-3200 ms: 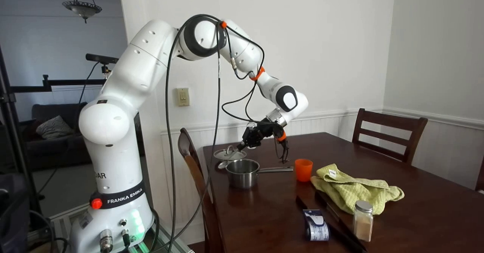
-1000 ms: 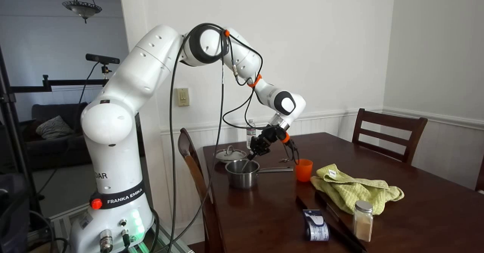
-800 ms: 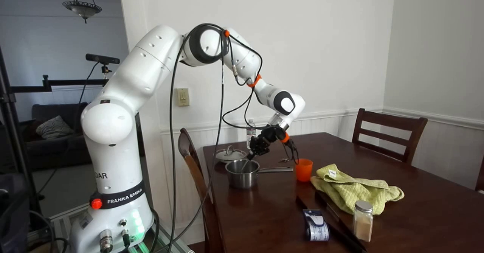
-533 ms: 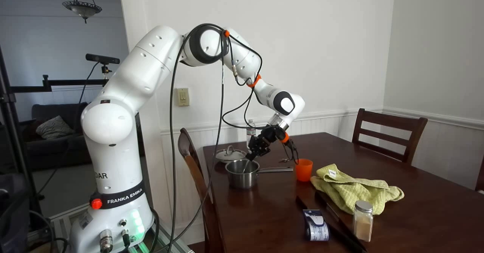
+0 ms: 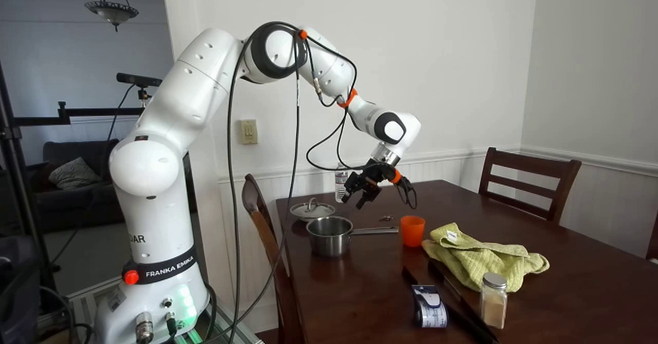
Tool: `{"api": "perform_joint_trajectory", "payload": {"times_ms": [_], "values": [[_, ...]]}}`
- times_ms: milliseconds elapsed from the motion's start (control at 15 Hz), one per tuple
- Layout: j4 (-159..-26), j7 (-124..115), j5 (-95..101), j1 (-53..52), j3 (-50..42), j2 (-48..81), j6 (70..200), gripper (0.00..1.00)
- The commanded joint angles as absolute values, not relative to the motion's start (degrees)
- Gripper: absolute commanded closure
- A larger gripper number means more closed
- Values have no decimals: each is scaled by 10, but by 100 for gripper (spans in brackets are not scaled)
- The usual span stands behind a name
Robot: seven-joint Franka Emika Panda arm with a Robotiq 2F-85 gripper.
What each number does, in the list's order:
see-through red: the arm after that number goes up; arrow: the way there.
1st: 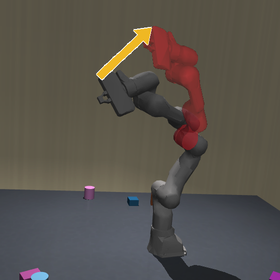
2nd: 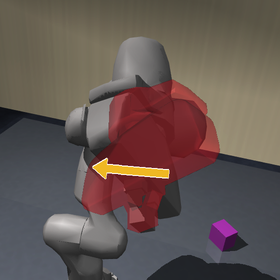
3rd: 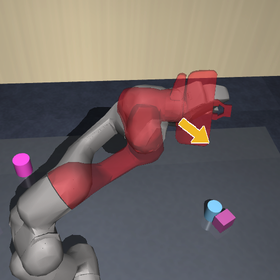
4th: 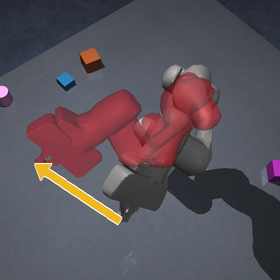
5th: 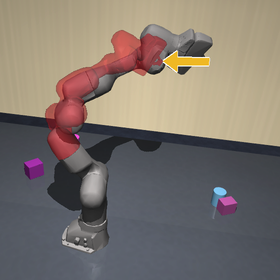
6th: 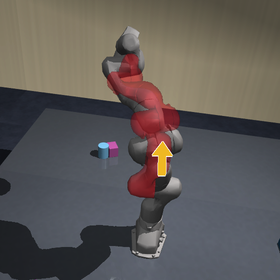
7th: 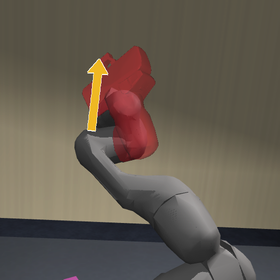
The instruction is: Move the spoon from the orange cup to the pot
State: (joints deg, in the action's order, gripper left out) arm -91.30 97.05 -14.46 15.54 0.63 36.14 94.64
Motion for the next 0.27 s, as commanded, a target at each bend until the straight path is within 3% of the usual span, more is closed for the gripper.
{"api": "perform_joint_trajectory", "payload": {"times_ms": [0, 133, 200], "values": [[-911, 980, -157, 162, 5, 349, 951, 14], [-913, 994, -171, 173, 2, 325, 953, 1], [-916, 996, -174, 176, 1, 319, 953, 1]]}}
